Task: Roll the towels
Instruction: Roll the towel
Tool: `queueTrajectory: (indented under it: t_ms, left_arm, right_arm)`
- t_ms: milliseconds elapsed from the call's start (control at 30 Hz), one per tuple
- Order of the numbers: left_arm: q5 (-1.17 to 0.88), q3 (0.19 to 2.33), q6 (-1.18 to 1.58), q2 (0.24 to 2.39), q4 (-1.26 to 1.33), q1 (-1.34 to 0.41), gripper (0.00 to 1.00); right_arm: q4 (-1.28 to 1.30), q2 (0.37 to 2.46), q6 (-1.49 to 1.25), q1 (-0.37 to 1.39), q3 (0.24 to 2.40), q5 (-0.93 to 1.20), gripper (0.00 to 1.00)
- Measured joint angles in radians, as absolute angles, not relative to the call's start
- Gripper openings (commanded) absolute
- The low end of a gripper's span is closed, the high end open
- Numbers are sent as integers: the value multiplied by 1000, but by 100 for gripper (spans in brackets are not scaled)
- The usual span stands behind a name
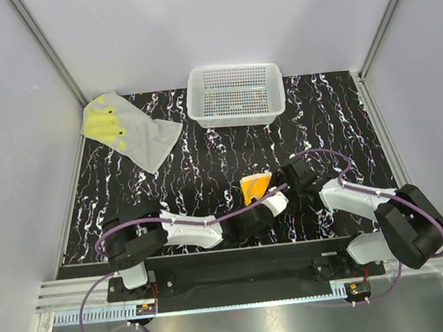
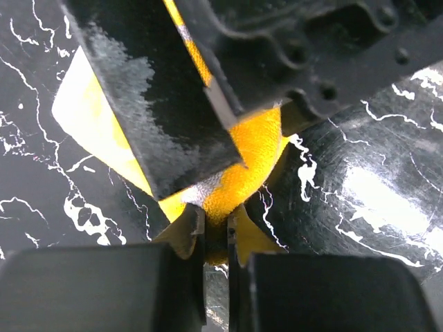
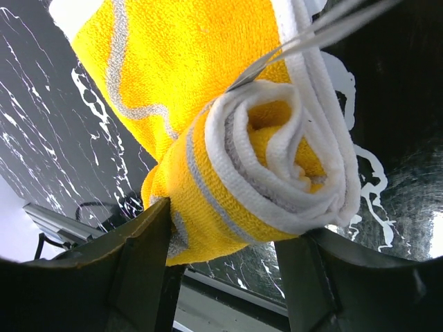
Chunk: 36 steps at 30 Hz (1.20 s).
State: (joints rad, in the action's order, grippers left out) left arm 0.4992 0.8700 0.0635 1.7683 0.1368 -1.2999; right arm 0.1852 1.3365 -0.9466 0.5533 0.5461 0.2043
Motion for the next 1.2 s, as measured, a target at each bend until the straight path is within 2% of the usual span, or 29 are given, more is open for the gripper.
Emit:
queueTrajectory:
  t_ms: [200,367,500,700,1000,1200]
  left_arm:
    - [392,872,71,1748,109,-1265,0]
    - [249,907,117,1732,36,-1236,0]
    - [82,909,170,1705,0,-1211,0]
    - [-99,967,226,1723,-95,-1181,0]
    - [-354,1005,287,1786,-78,-1127,0]
    - [-554,1005,346,1821,-84,-1021,0]
  right_arm:
    - [190,1336,-940,553,550,204,69]
    - [279,1318,-913,553,575,192,91]
    - [434,1241,-888,556,595,144,100]
    - [609,1123,-876,553,684,-18,100]
    - [764,1059,-879,462,707,-183,100]
    - [765,810,-885,456,702,-217,100]
